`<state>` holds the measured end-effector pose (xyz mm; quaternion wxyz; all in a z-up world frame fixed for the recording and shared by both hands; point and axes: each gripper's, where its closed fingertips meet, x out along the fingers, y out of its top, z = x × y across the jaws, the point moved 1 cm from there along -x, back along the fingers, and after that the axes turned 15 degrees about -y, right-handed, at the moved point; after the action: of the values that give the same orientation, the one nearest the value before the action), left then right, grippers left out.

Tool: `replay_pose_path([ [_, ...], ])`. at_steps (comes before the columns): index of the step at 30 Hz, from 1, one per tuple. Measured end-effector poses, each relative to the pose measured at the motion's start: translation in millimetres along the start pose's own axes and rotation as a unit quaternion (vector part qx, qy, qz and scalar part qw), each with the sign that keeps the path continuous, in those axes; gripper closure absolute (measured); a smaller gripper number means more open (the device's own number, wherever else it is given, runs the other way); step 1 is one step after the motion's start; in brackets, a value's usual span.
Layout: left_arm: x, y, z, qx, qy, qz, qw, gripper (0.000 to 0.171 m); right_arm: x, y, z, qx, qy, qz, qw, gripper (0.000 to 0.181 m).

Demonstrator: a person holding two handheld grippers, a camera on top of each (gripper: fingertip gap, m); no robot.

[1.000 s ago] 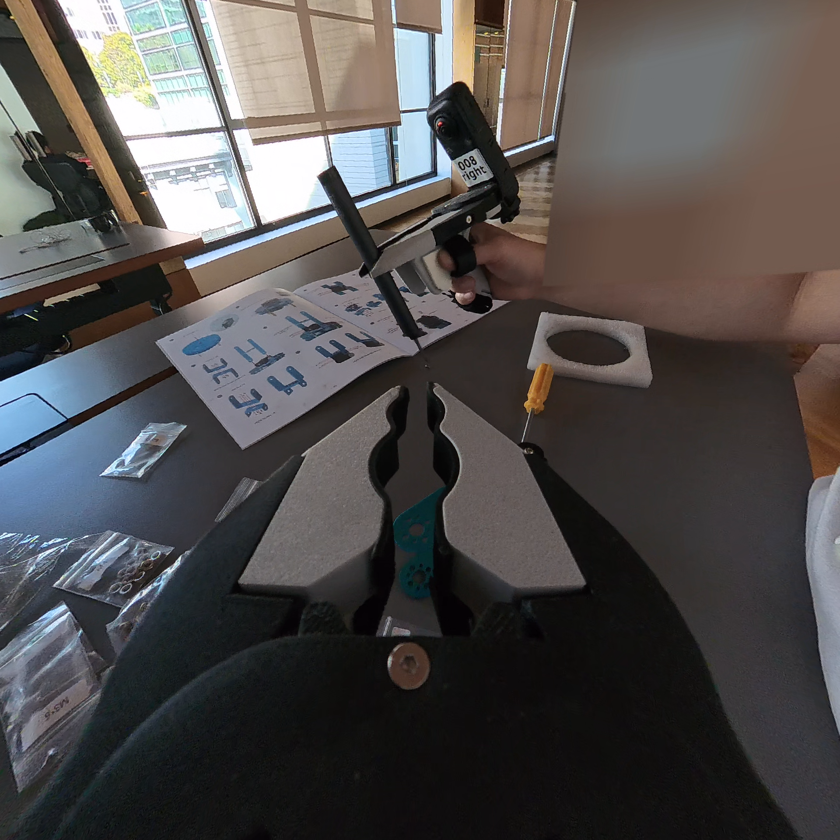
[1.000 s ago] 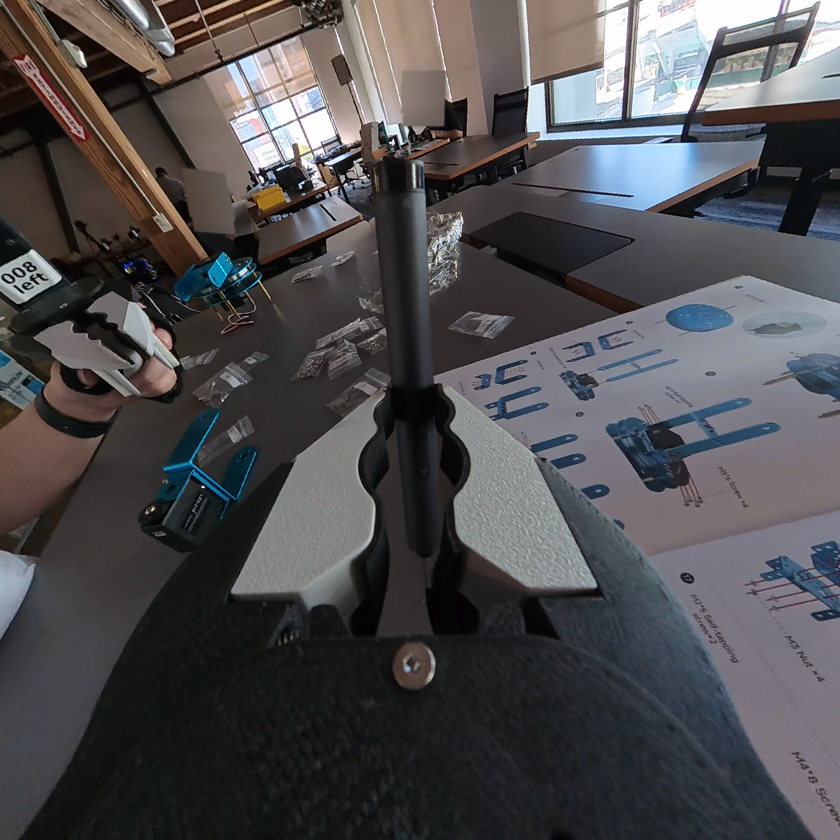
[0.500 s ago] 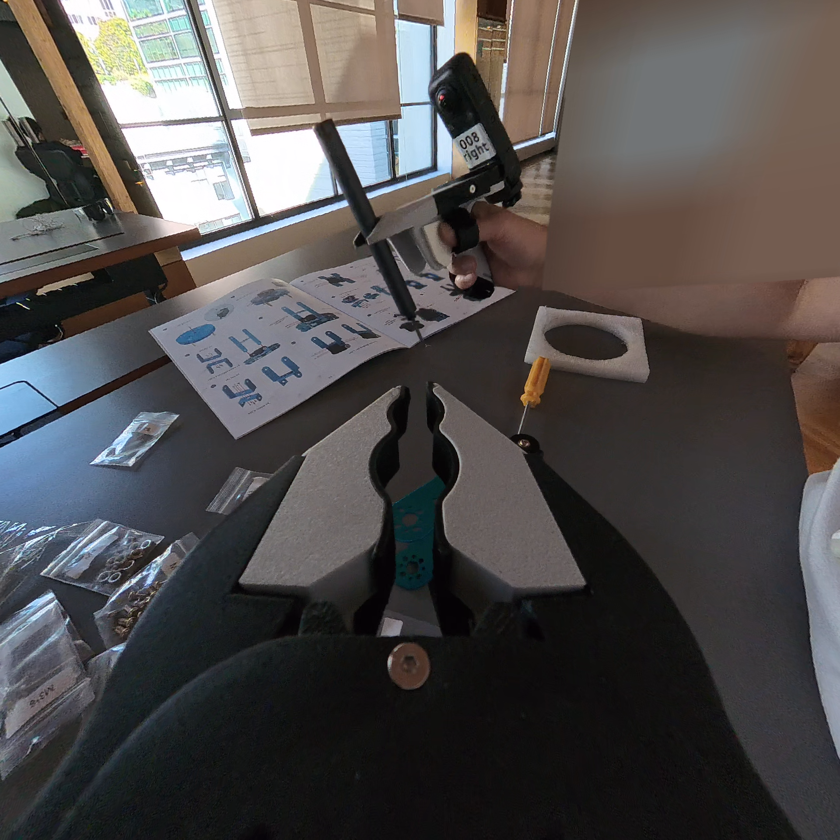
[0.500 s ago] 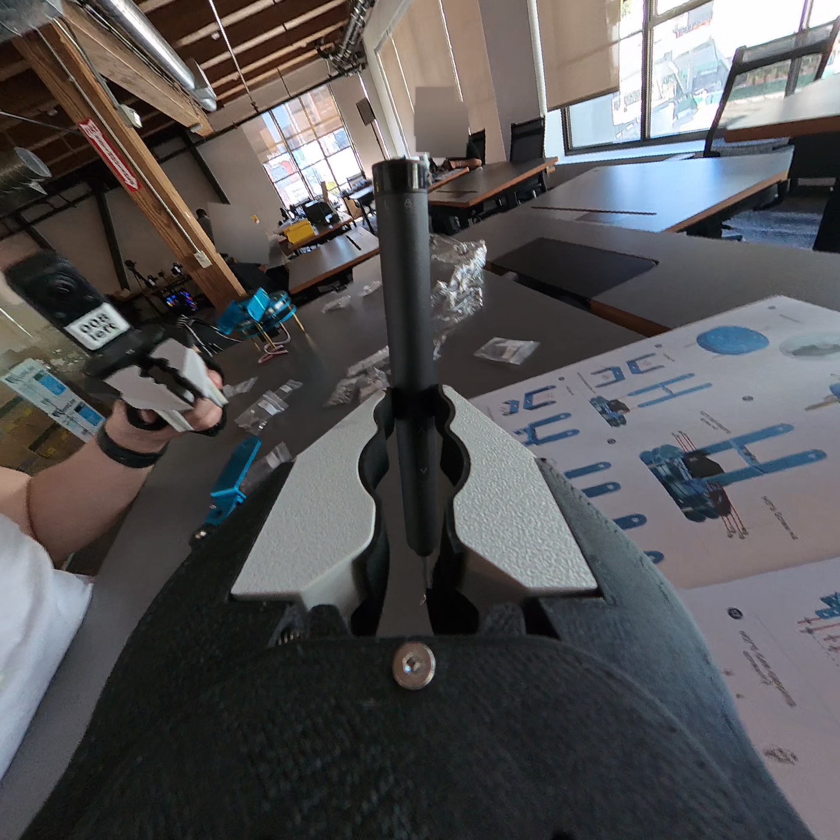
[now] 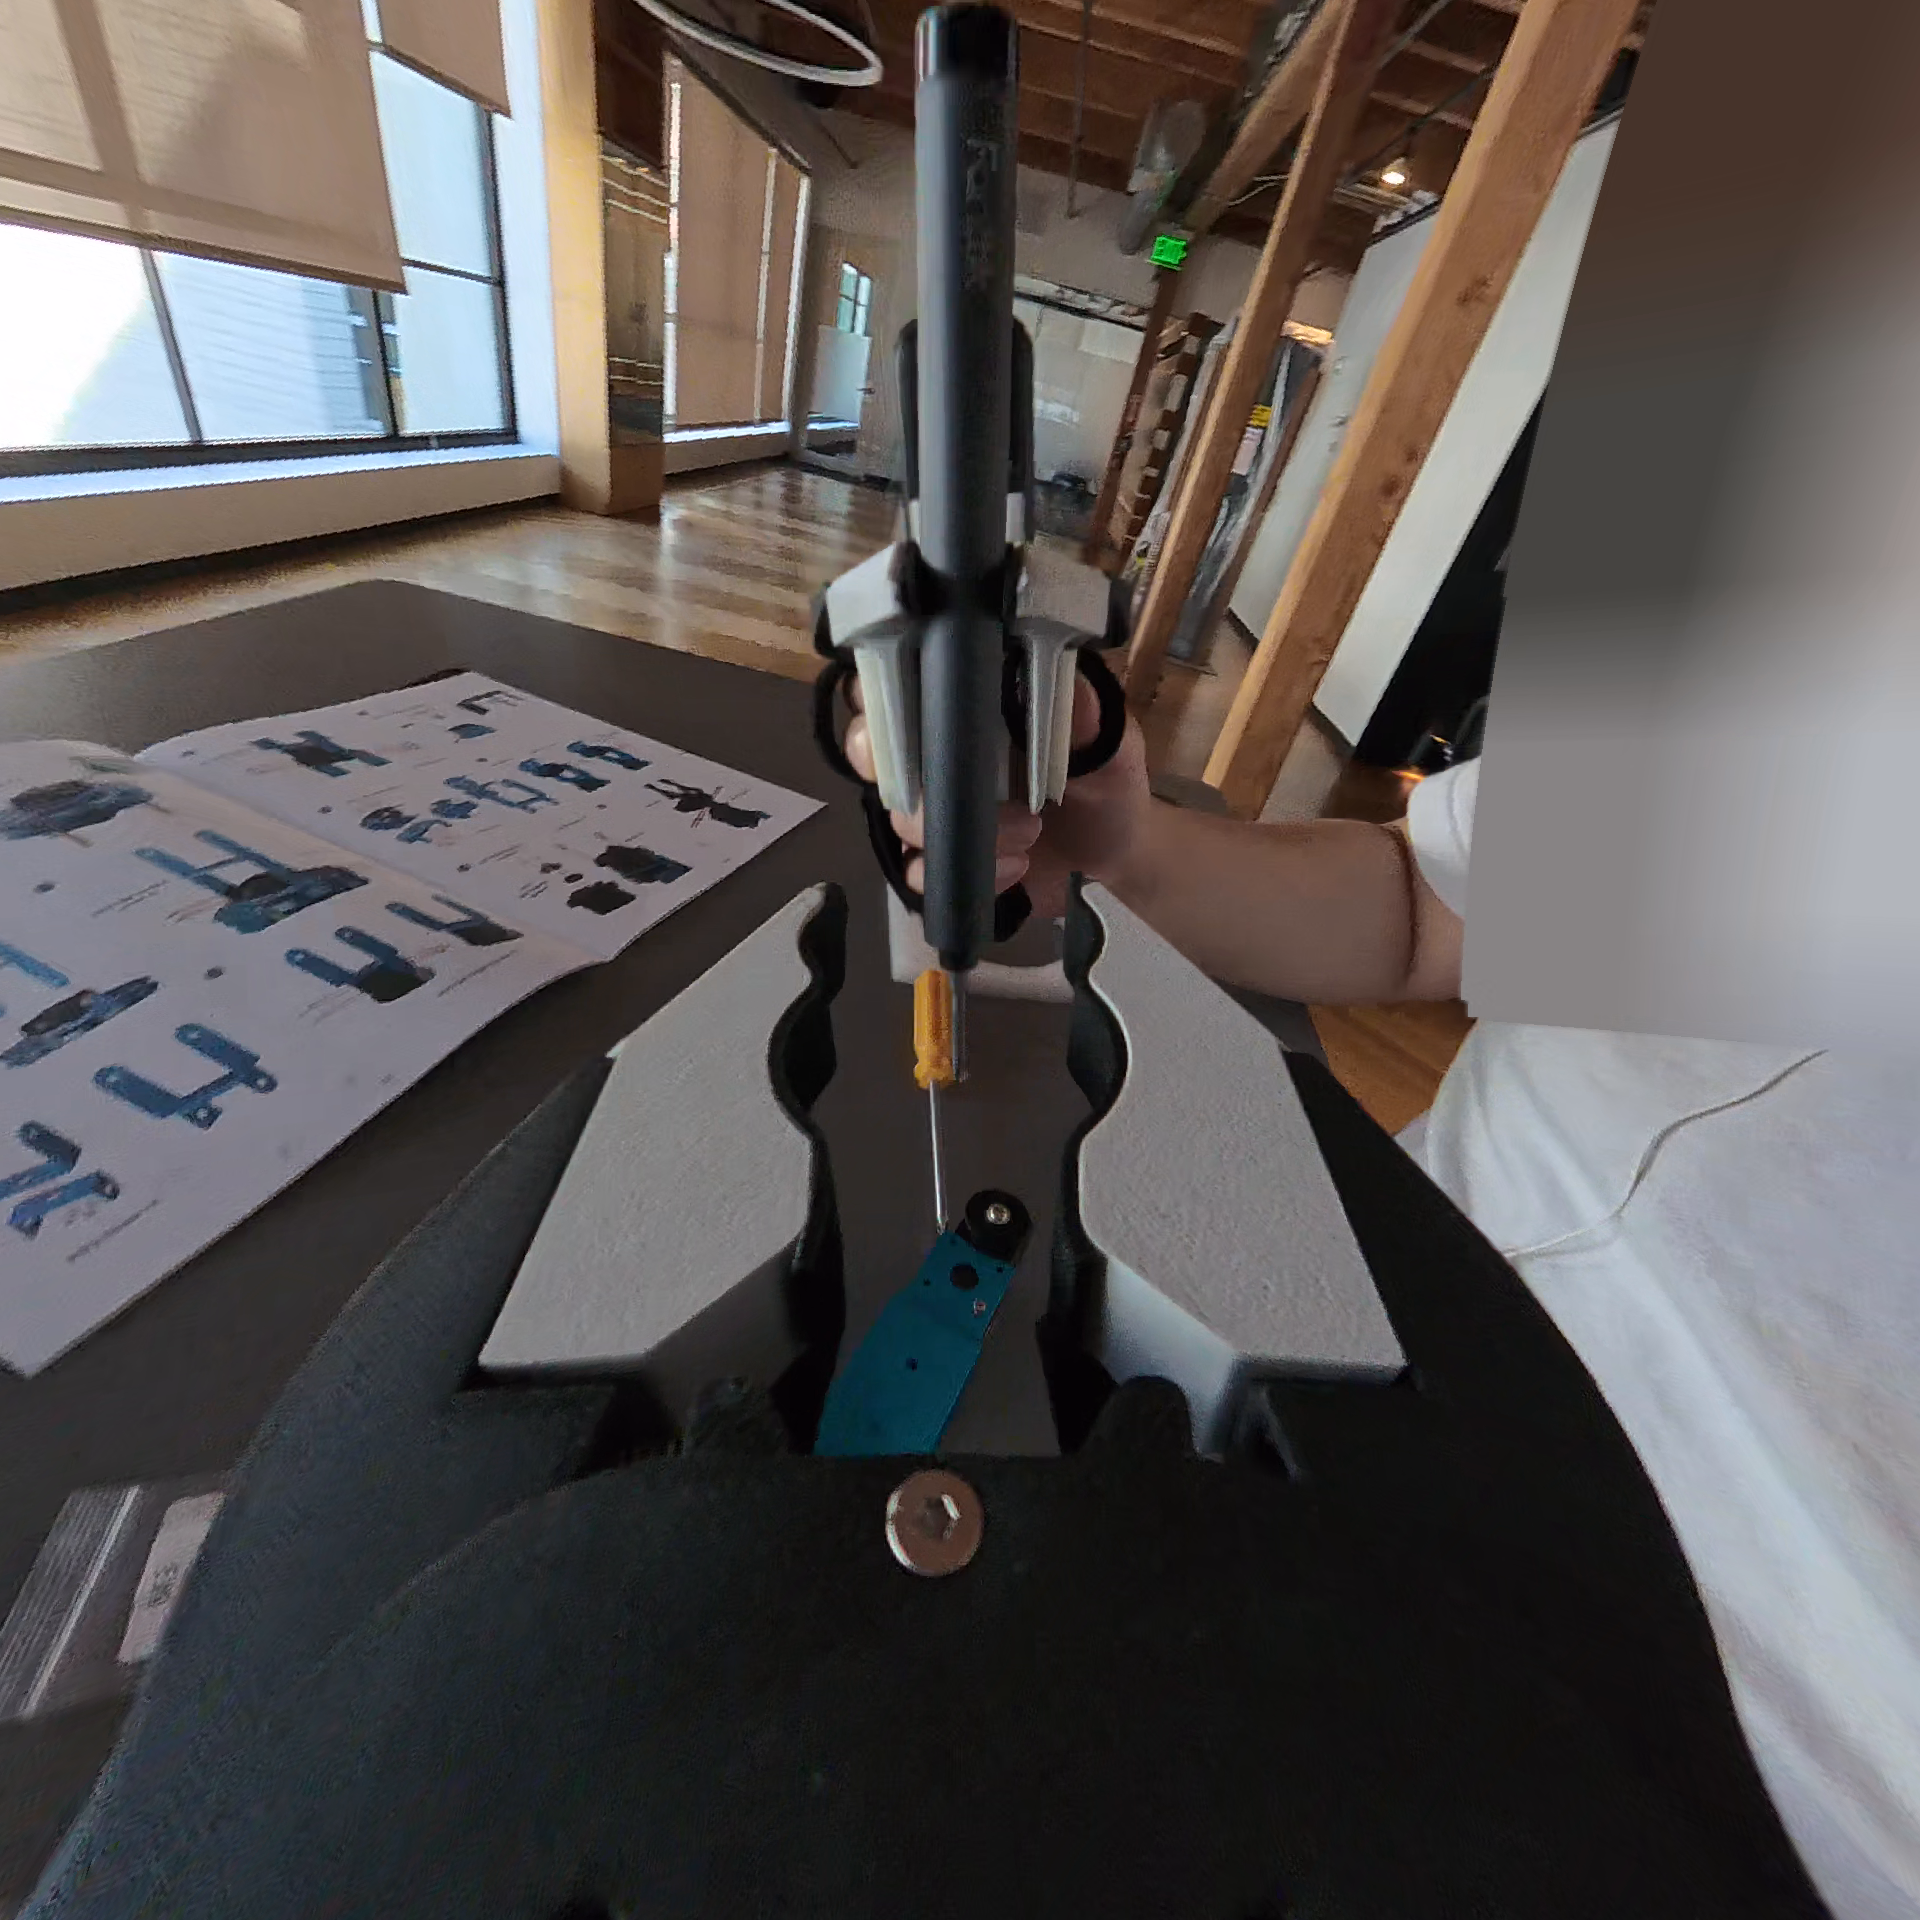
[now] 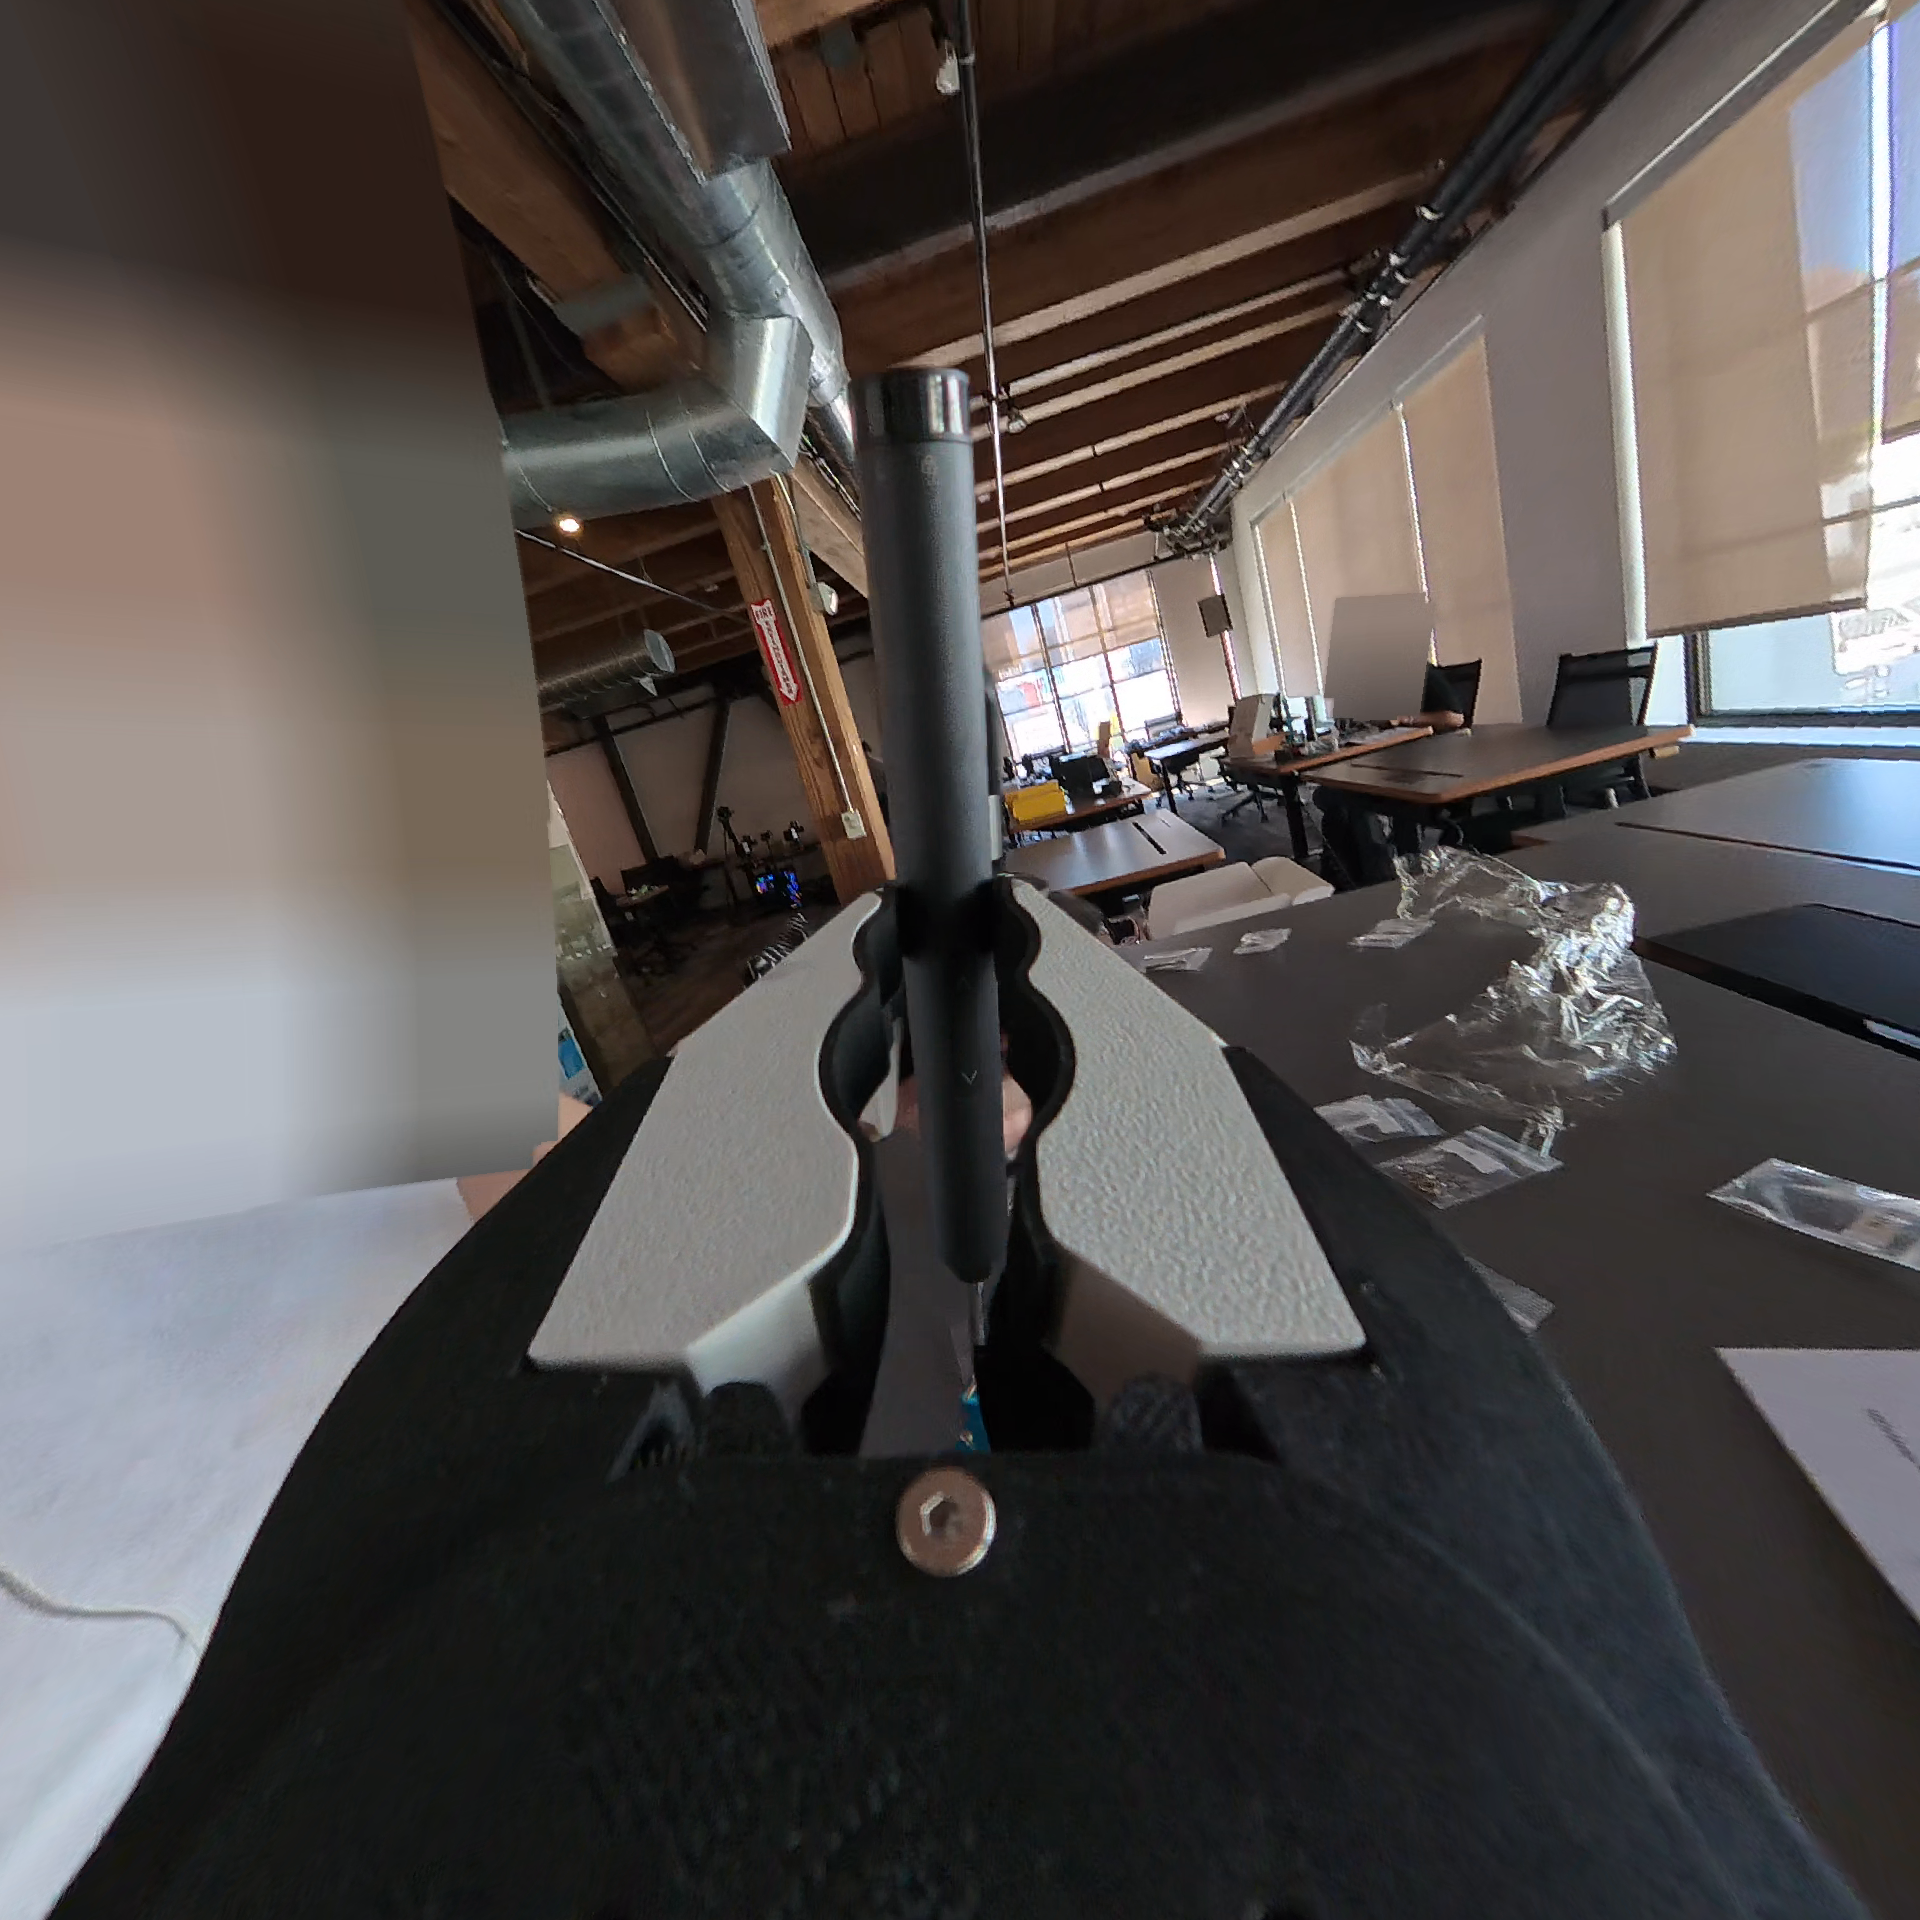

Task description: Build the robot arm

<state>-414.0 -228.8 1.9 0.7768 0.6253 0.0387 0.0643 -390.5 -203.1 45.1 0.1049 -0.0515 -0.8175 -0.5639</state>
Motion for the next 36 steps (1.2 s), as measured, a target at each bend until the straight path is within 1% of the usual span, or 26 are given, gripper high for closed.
replay_pose_path([
  [2,9,2,1,0.002,-0.040,-0.013,0.999,0.135,-3,-1,-5,0.008,0.011,0.017,1.000,0.165],
  [6,27,-11,4,-0.011,-0.100,-0.071,0.992,0.142,-8,-6,-3,0.011,0.011,0.040,0.999,0.165],
  [12,43,-20,0,0.000,-0.121,-0.107,0.987,0.145,-13,-7,1,0.018,0.016,0.057,0.998,0.165],
  [15,47,-23,-6,0.014,-0.115,-0.121,0.986,0.152,-15,-7,3,0.027,0.020,0.062,0.997,0.165],
  [20,48,-30,-9,0.027,-0.109,-0.128,0.985,0.155,-16,-11,3,0.030,0.019,0.055,0.998,0.165],
  [22,45,-33,-11,0.039,-0.088,-0.139,0.986,0.156,-15,-15,3,0.038,0.019,0.042,0.998,0.164],
  [25,43,-40,-15,0.062,-0.046,-0.180,0.981,0.156,-15,-20,3,0.065,0.011,0.020,0.998,0.161],
  [28,41,-46,-16,0.068,-0.018,-0.224,0.972,0.155,-20,-20,4,0.062,-0.028,0.013,0.998,0.161],
  [33,38,-51,-17,0.059,0.021,-0.252,0.966,0.155,-32,-13,7,0.027,-0.113,0.008,0.993,0.161],
  [36,37,-54,-12,0.052,0.031,-0.263,0.963,0.155,-35,-15,6,0.012,-0.138,-0.015,0.990,0.163],
])
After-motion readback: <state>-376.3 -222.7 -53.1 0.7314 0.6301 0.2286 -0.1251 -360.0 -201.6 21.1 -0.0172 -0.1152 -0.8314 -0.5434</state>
